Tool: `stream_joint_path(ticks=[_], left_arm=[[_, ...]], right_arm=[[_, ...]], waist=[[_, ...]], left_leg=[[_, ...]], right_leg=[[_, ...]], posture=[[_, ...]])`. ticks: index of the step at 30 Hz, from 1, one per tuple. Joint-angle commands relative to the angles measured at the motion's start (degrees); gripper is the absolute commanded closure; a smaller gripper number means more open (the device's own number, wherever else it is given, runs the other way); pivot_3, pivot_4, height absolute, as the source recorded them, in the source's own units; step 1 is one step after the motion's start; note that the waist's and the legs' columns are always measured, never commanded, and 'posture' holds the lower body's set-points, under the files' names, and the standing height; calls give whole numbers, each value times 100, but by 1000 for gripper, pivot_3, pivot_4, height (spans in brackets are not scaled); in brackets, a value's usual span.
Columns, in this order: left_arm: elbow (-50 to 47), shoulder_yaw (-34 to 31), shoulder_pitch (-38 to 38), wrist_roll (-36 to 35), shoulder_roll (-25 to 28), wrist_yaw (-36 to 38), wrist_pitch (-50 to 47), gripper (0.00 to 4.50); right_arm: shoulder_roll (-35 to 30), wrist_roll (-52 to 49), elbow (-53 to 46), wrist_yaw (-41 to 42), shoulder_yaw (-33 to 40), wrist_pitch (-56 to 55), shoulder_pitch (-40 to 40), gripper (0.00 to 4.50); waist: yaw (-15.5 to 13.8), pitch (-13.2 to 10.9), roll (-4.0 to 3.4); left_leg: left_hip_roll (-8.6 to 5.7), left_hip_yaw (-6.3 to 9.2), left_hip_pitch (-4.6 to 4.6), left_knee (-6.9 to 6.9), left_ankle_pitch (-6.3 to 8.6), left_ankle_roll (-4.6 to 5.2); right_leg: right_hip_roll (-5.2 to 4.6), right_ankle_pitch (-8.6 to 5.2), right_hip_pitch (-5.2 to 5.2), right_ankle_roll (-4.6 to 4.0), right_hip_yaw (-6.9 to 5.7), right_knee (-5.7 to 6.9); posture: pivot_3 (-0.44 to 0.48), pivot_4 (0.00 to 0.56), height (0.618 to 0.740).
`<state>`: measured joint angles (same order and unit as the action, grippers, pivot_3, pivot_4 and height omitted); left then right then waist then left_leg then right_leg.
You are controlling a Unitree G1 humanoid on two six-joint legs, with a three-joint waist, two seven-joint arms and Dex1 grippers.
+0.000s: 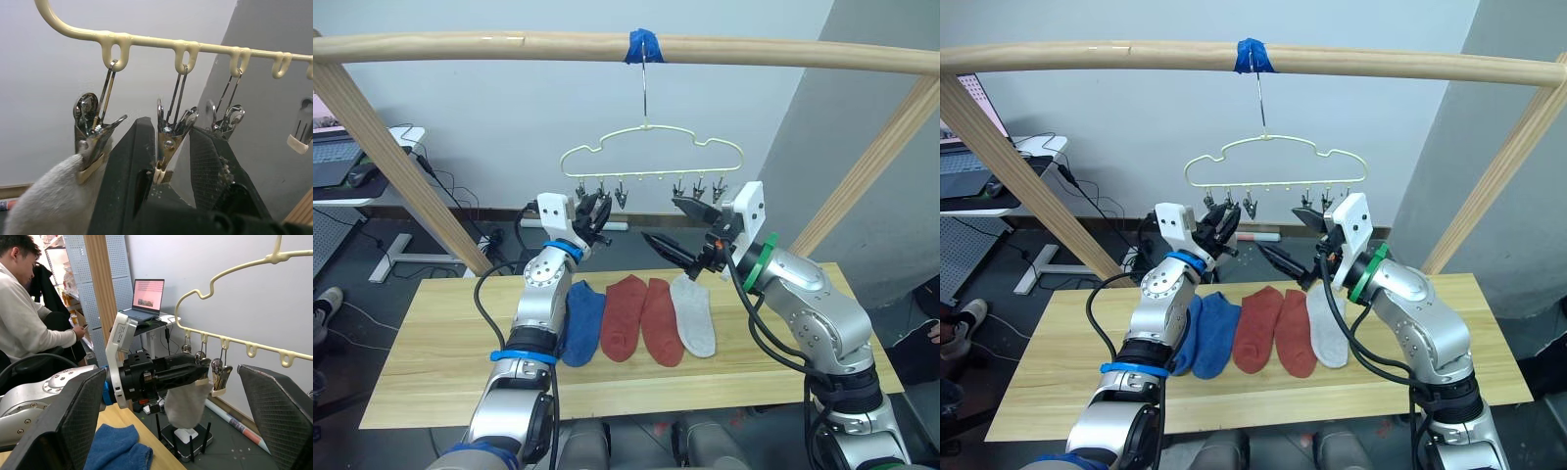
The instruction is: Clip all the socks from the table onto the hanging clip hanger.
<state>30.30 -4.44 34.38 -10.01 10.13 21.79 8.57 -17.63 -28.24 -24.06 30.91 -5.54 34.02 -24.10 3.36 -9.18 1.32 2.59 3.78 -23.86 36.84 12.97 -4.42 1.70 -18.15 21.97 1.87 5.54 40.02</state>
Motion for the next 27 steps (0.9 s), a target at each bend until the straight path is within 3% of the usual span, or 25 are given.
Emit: stream_joint_path(ticks=[1,27], left_arm=[[27,-45,188,53,33,-33,178,3090],[416,-89,528,78,30,-80,415,3090]], right_arm=[[-12,-67,-307,-26,92,-63,-84,0],[-7,-80,-329,-22,72,-34,-83,0]], waist=[[0,0,0],[3,0,0]], left_leg=[[0,0,0,0,0,0],[0,0,0,0,0,0]], right_leg=[[0,0,0,0,0,0],[0,0,0,0,0,0]], posture=[[-64,129,740],[-65,132,740]])
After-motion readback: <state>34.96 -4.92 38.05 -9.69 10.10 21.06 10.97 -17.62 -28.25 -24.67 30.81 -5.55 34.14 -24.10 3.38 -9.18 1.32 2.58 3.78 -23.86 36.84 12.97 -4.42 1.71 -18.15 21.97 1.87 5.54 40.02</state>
